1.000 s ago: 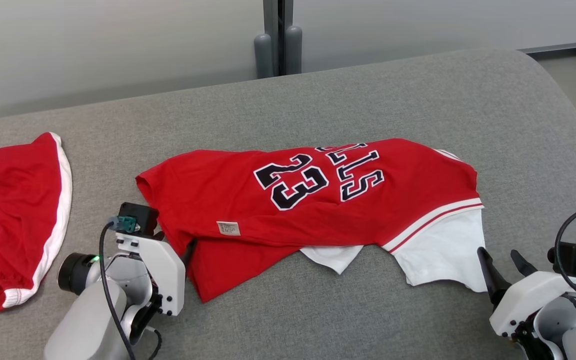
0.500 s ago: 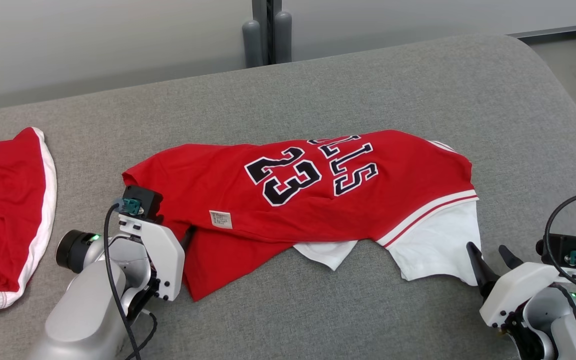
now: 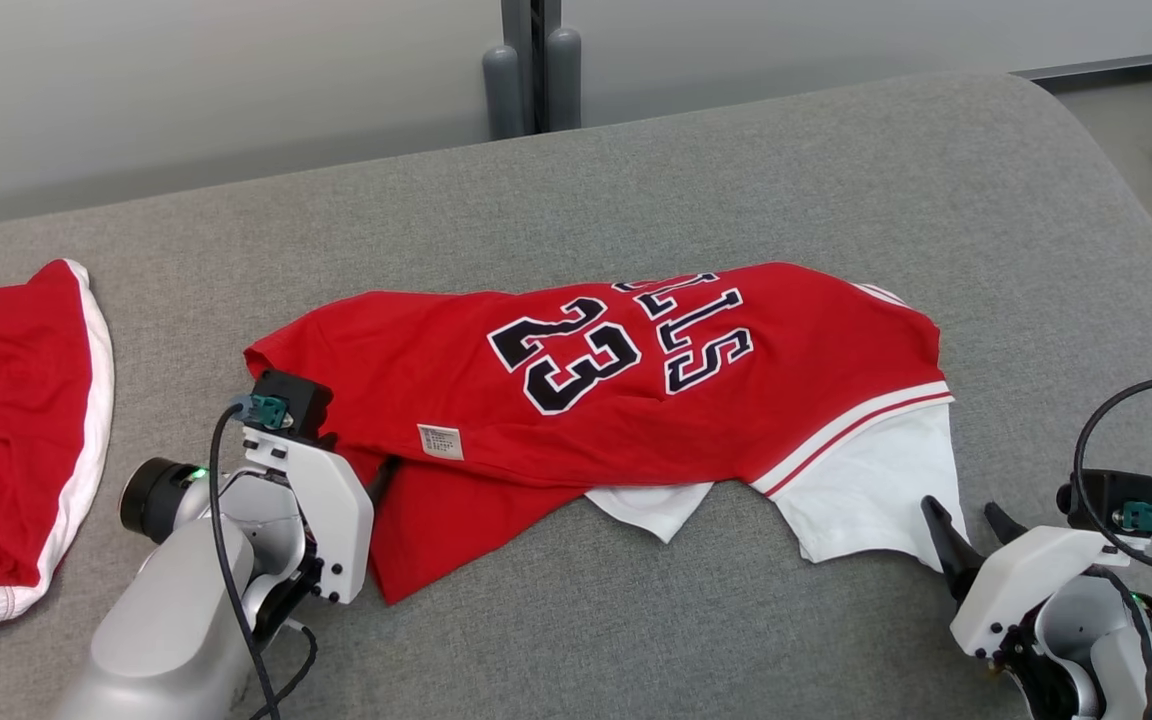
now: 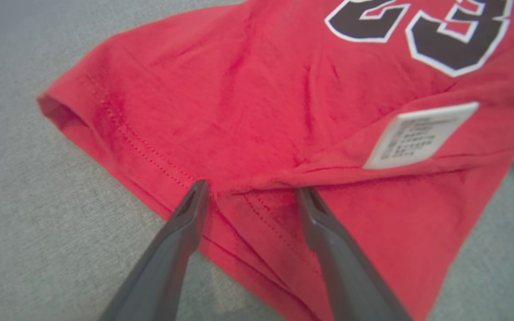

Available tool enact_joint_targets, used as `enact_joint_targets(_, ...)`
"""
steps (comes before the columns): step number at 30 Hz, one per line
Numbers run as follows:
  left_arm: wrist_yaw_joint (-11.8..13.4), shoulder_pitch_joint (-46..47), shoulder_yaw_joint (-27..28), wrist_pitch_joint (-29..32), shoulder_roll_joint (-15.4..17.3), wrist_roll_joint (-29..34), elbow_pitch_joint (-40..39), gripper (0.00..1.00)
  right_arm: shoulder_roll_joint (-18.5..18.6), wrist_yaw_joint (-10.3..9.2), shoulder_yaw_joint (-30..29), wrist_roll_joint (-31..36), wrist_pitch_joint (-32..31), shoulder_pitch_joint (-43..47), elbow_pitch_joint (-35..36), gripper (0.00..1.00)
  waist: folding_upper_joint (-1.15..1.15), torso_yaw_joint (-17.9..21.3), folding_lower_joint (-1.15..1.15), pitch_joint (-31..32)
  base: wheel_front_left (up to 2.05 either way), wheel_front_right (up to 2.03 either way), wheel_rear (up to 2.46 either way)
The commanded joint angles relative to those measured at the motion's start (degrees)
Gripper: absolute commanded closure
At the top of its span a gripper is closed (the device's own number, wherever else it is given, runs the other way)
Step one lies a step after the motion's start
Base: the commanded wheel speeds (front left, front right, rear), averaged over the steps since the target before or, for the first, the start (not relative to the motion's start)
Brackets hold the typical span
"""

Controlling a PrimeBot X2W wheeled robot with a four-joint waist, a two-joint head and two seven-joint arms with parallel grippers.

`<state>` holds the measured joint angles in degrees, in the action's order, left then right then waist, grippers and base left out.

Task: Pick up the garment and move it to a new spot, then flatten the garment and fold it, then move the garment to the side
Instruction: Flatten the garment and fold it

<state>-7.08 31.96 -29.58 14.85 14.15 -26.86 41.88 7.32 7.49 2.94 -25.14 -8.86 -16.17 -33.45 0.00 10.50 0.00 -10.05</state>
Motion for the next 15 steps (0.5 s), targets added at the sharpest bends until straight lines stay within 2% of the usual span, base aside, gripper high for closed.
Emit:
enact_joint_targets(1, -0.42, 0.91, -0.16, -0.32, 0.42, -0.39, 0.15, 0.0, 0.37, 0.02, -0.05, -0.39, -0.47, -0.51, -0.4, 0.0, 0.0, -0.03, 0.0, 0.04, 0.0, 0.0, 0.0)
enact_joint_targets(8, -0.37, 1.7, -1.46, -0.81, 0.51, -1.37, 0.6, 0.0, -0.76, 0.04, 2.16, -3.45, -4.46, -0.12, -1.88, 0.0, 0.0, -0.29, 0.0, 0.11, 0.0, 0.0, 0.0)
enact_joint_targets(15, -0.39, 2.05, -3.16, -1.14, 0.6, -2.28, 1.14, 0.0, 0.08, 0.07, 4.54, -5.87, -5.8, 0.33, -2.33, 0.0, 0.0, -0.36, 0.0, 0.33, 0.0, 0.0, 0.0)
